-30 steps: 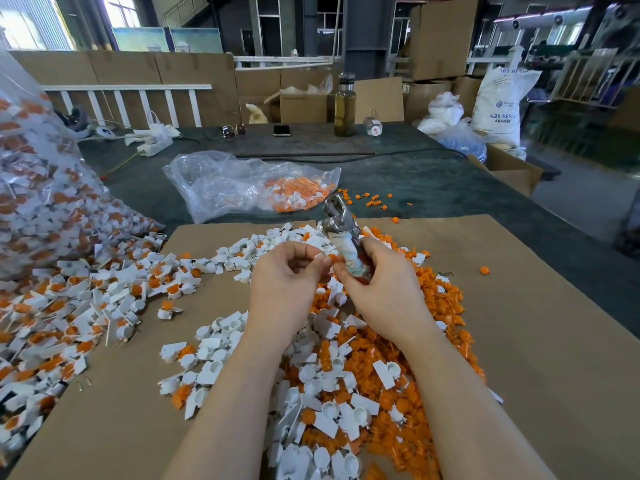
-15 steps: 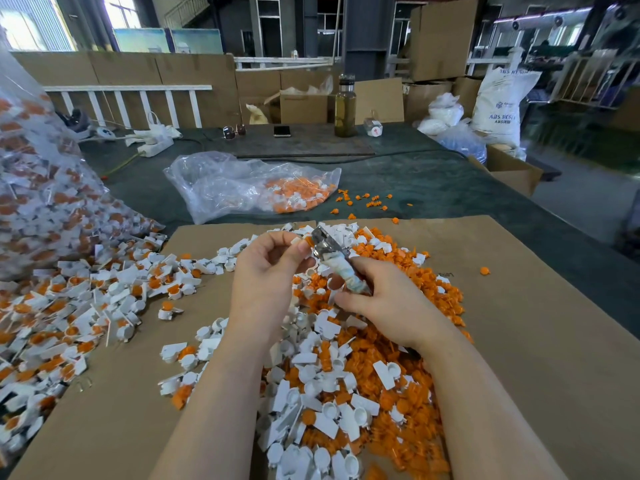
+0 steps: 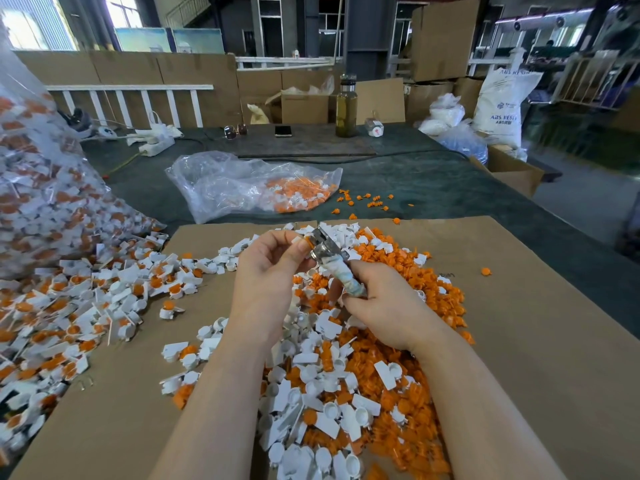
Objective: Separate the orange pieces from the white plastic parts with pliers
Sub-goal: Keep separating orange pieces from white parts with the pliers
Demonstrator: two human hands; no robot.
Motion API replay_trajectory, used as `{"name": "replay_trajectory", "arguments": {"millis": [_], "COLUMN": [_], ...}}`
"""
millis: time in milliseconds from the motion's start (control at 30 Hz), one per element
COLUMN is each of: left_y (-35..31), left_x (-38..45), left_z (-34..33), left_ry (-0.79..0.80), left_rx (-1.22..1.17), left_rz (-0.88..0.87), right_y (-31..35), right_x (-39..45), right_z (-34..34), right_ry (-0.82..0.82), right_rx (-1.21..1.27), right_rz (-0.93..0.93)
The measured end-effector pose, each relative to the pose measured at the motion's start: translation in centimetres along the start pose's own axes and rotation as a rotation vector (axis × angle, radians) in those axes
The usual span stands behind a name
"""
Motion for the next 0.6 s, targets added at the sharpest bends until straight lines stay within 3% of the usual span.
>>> {"name": "replay_trajectory", "arguments": {"millis": [200,333,467,600], "left_y": [0.0,0.5,1.8,2.5], "left_x": [0.0,0.2,0.5,0.9], "left_z": [0.0,0.6,4.4,8.3], "left_ry": [0.006,-0.025,-0.372,-0.668], "left_rx": [-0.019,-0.116,-0.440,-0.636], "left_rz": [0.013,0.143,0.416,0.505], "right_y": [-0.2,-0.2,-0.5,-0.9], "right_x": [0.2,0.3,0.4,0.4], "right_z": [-0.2,-0.4,0.1,0.7], "right_ry": [-0.023,-0.102,-0.217,-0.296], "right_rx": [-0.041,-0.093,-0.126,-0.149], "right_rz": [-0.006,0.015,0.019,0.014]}}
Point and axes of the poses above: each hand's wrist, its own x-axis towards the middle knuckle, its own z-axis out of the back of the hand, y = z × x, the point moved 5 cm from there along x, towards the middle knuckle, and after that the axes turned 11 degrees about -z, right-handed, at the moved point
